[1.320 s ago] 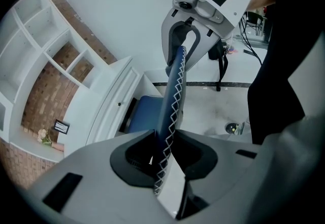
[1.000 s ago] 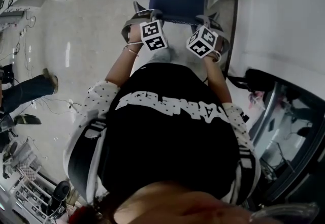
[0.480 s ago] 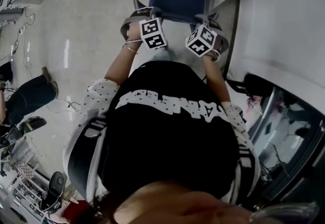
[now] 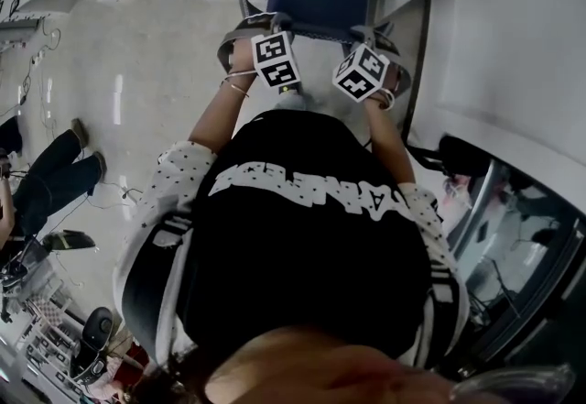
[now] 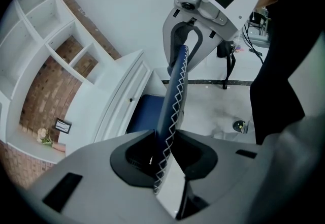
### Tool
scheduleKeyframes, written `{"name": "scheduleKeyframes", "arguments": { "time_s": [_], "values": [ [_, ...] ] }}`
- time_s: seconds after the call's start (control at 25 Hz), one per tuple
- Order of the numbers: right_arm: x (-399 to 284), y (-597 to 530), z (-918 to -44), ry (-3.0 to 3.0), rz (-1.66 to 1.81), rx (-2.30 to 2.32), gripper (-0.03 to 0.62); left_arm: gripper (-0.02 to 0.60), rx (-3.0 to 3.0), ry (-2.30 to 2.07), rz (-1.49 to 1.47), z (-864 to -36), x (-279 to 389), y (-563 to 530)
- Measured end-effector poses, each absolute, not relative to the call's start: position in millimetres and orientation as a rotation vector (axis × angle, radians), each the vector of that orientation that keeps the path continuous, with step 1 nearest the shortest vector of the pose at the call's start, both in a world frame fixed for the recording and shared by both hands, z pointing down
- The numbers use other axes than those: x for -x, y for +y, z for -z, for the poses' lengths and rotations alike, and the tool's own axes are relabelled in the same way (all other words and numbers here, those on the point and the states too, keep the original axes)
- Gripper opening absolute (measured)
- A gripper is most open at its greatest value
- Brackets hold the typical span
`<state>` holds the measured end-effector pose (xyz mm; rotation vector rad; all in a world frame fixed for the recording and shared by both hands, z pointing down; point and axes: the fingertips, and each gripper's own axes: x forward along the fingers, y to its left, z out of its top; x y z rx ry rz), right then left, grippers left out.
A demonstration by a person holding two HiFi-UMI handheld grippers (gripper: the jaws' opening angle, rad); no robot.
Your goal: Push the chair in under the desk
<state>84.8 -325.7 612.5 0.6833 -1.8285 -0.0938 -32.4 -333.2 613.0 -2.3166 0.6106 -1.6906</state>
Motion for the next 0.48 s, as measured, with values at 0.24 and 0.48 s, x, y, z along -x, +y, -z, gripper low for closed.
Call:
{"name": "scheduleKeyframes", "arguments": {
  "time_s": [0.24, 0.48],
  "values": [
    [-87.8, -330.6, -612.0, -1.823, 0.098, -0.689, 0.129, 0.126, 2.310, 0.613, 1.689, -612.0, 29.9, -339.0],
    [-76.0, -347.9, -614.7, -1.814, 0.081, -0.689, 0.129, 0.126, 2.322, 0.597, 1.683, -614.1, 41.4, -356.8]
  ]
}}
